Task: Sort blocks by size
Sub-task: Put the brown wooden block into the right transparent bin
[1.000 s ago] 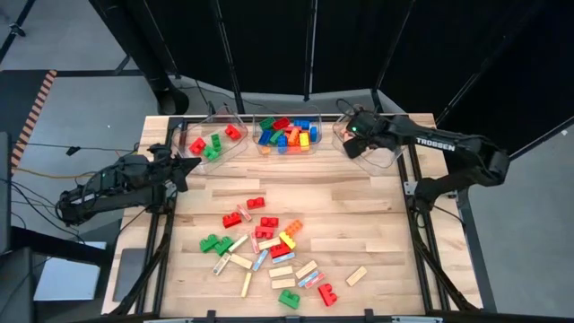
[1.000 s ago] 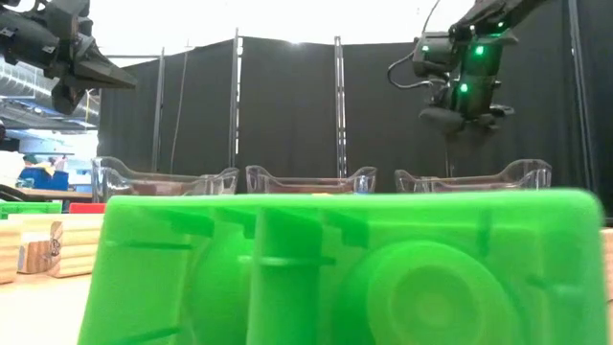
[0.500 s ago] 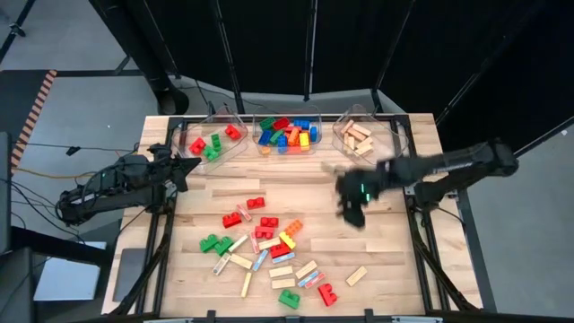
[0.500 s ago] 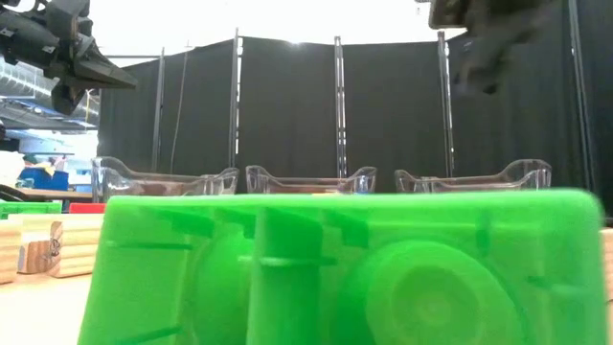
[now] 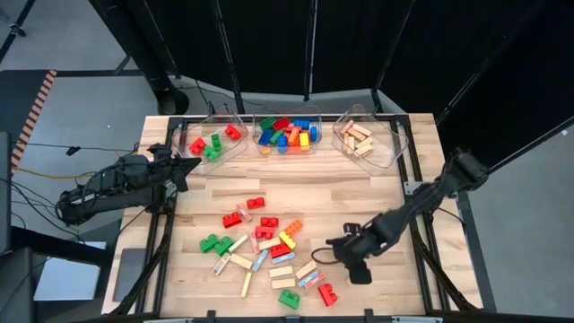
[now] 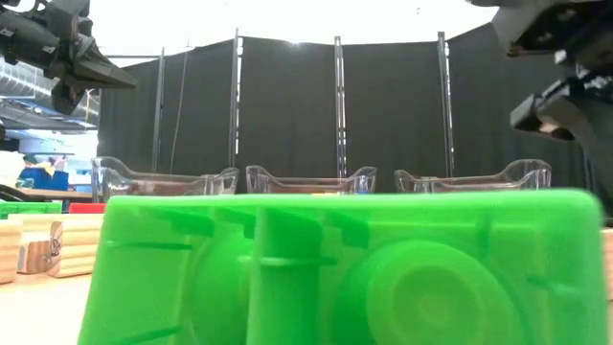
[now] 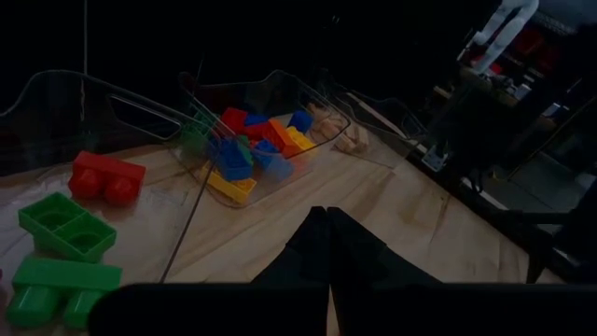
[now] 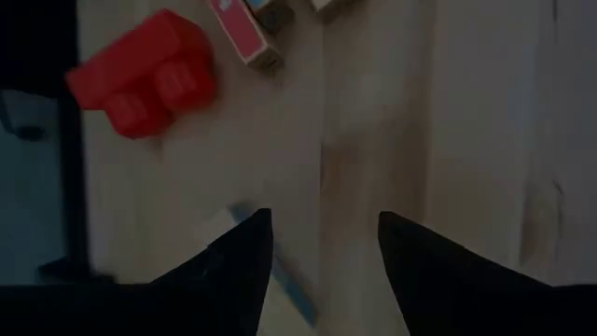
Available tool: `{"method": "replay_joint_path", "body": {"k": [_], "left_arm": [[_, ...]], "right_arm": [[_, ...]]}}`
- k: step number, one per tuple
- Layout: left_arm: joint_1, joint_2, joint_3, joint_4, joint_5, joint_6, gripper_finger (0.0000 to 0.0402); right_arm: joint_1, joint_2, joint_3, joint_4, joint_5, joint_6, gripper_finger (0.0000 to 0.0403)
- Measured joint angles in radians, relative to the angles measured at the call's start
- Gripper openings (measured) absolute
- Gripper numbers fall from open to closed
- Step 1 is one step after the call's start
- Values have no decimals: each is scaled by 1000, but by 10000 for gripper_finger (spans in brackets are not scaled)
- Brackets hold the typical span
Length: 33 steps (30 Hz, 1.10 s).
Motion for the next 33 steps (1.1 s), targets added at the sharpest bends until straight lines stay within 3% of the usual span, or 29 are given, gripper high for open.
{"method": "replay_joint_path", "body": {"k": [16,25,33], "left_arm": [[0,0,0,0,0,0,2],[0,0,0,0,0,0,2],[0,0,0,0,0,0,2]], "right_arm": [[174,75,12,-23,13,-221,237],[179,75,-3,-5,82,-261,236],[180,75,-70,77,51,-284,228]]}}
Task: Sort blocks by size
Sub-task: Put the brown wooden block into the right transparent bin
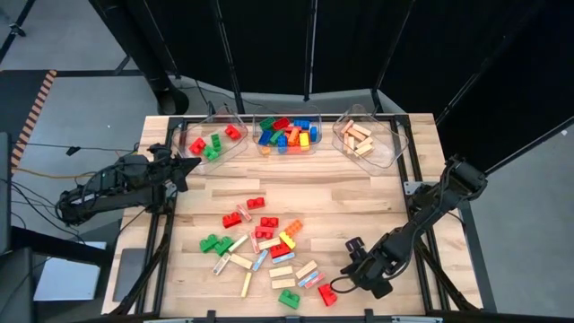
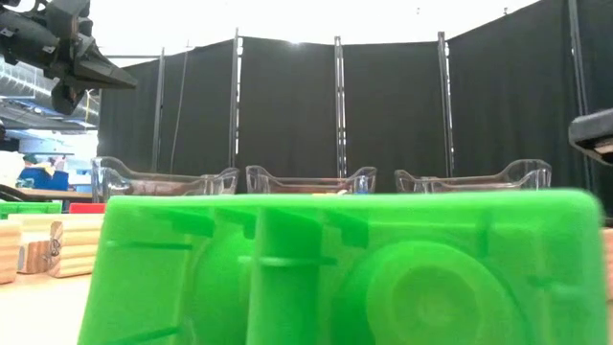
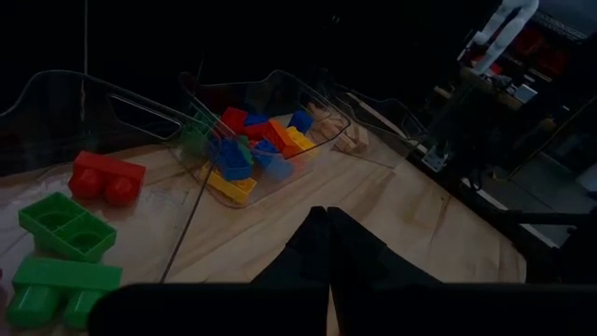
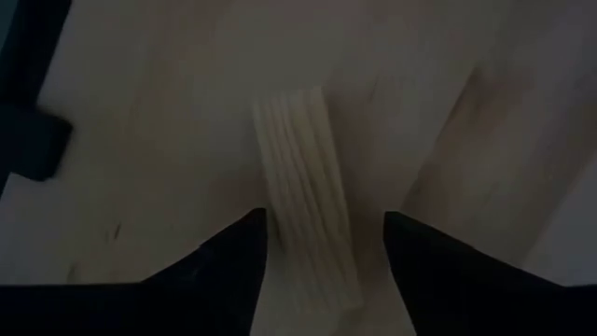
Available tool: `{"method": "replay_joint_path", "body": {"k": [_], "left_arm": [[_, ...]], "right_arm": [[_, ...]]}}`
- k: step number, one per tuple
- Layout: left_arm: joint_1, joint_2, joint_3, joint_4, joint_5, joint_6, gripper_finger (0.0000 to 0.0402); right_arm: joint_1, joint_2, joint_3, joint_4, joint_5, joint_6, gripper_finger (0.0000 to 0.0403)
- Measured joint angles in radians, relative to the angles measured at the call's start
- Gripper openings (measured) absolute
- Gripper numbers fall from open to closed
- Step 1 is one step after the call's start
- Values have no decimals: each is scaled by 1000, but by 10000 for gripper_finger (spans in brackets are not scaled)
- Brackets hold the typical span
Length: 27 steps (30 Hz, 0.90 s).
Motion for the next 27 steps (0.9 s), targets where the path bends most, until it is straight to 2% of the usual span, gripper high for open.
{"method": "replay_joint_path", "body": {"k": [5,12,19,22,27], "left_arm": [[0,0,0,0,0,0,2],[0,0,0,1,0,0,2],[0,0,0,0,-17,0,2],[0,0,0,0,-26,1,2],[0,0,0,0,-26,1,2]], "right_arm": [[0,7,-20,15,3,-42,205],[-13,86,27,-34,5,-54,124],[-131,75,57,-124,-22,132,124],[-211,46,51,-146,69,165,124],[-380,-47,48,-256,313,212,124]]}}
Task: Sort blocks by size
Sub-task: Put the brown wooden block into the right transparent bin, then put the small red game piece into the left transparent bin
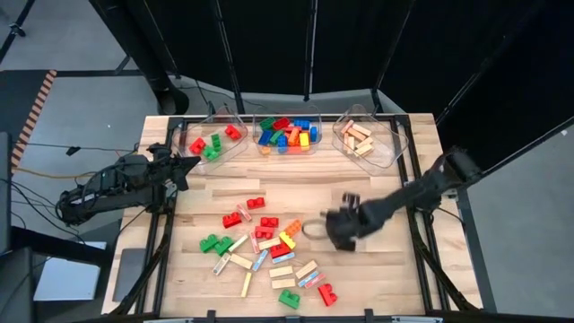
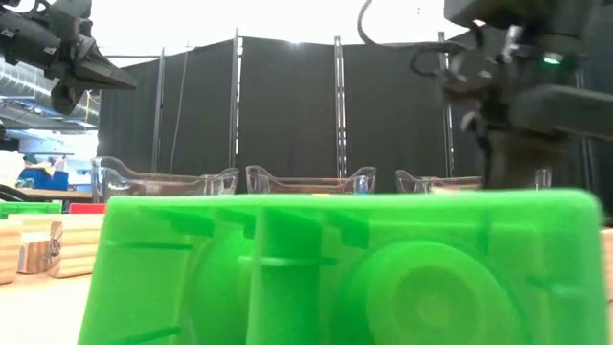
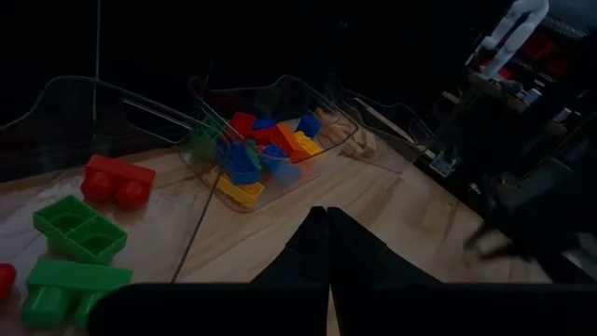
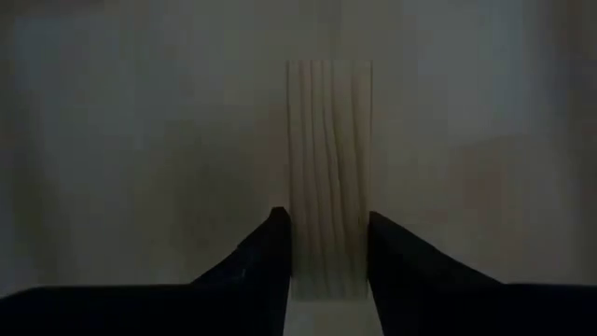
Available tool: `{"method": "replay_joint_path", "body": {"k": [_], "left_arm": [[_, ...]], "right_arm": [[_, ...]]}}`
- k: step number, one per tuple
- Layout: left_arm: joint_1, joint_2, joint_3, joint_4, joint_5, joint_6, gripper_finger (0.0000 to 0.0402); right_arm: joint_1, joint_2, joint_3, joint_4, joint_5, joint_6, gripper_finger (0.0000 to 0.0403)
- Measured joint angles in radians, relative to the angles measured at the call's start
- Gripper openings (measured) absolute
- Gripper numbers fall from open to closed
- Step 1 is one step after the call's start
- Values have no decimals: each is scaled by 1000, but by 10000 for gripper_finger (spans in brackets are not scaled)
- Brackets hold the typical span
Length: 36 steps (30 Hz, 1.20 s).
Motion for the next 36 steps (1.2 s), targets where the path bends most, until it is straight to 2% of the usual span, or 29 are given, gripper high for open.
{"method": "replay_joint_path", "body": {"k": [5,11,15,19,23,25,28,31,33,36], "left_arm": [[0,0,0,0,0,0,2],[0,0,0,0,0,0,2],[0,0,0,0,0,0,2],[0,0,0,0,0,0,2],[0,0,0,0,0,0,2],[0,0,0,0,0,0,2],[0,0,0,0,0,0,2],[0,0,0,0,0,0,2],[0,0,0,0,0,0,2],[0,0,0,0,0,0,2]], "right_arm": [[-225,-170,1,-56,176,-52,124],[-562,-362,2,-127,260,-67,124],[-771,-407,3,-132,283,-69,124],[-919,-388,3,-132,280,-66,124],[-996,-351,3,-122,165,-149,131],[-1010,-334,3,-114,118,-175,180],[-1014,-318,3,-117,101,-163,272],[-1013,-327,3,-120,54,-99,331],[-1002,-345,3,-118,25,-81,343],[-958,-387,4,-79,-76,-91,337]]}}
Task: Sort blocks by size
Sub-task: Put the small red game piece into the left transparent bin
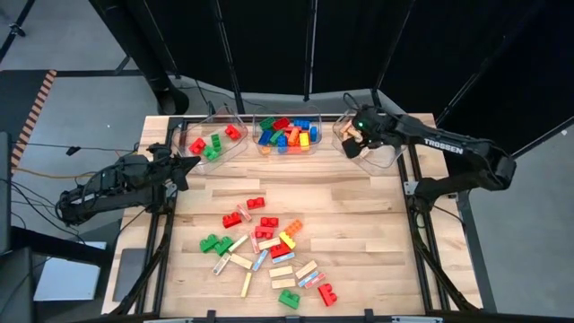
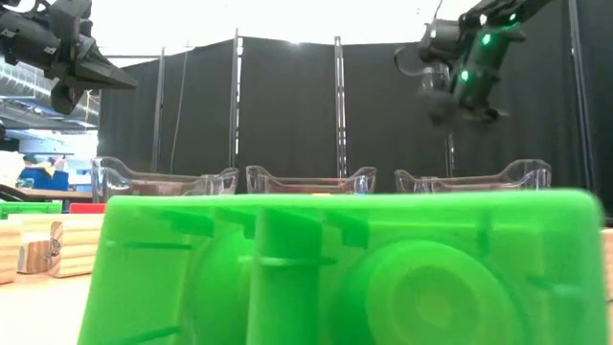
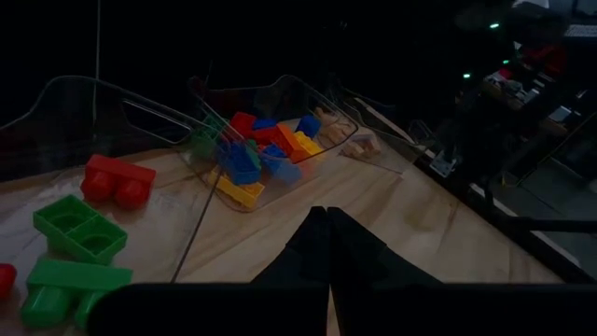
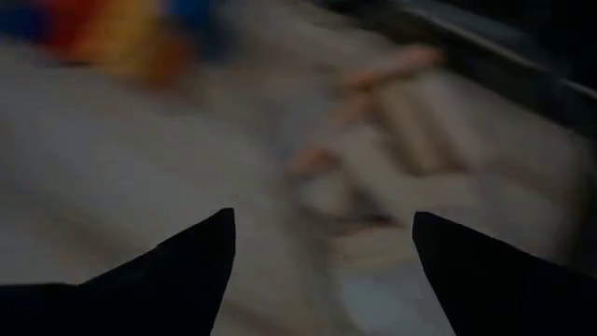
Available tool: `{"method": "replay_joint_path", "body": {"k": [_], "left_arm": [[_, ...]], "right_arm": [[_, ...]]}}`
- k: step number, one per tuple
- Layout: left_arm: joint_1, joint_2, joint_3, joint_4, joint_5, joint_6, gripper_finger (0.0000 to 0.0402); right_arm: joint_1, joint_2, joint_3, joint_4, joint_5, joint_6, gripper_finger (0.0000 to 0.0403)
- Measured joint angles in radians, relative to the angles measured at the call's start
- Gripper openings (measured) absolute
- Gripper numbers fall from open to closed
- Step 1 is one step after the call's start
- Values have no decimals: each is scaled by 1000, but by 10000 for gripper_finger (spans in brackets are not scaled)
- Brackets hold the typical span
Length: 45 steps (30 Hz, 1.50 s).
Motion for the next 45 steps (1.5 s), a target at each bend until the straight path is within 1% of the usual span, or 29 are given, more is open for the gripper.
{"method": "replay_joint_path", "body": {"k": [2,4,6,11,14,19,22,25,29,33,36,40,45], "left_arm": [[0,0,0,0,0,0,2],[0,0,0,0,0,0,2],[0,0,0,0,0,0,2],[0,0,0,0,0,0,2],[0,0,0,0,0,0,2],[0,0,0,0,0,0,2],[0,0,0,0,0,0,2],[0,0,0,0,0,0,2],[0,0,0,-1,0,0,2],[0,0,0,-3,0,-1,2],[0,0,0,-4,0,-1,2],[0,0,0,-5,0,-1,2],[0,0,0,-6,0,-1,2]], "right_arm": [[60,-27,0,52,-102,-22,323],[147,-45,1,100,-195,-18,308],[255,-47,2,123,-239,34,294],[579,25,2,167,-227,195,265],[754,86,2,279,-226,267,254],[975,182,2,439,-232,351,240],[1066,261,19,487,-237,370,233],[1117,365,91,479,-314,321,223],[1151,513,223,447,-416,178,197],[1174,620,334,392,-432,102,177],[1186,648,366,401,-430,75,169],[1213,648,364,429,-402,50,165],[1261,663,360,472,-398,-17,165]]}}
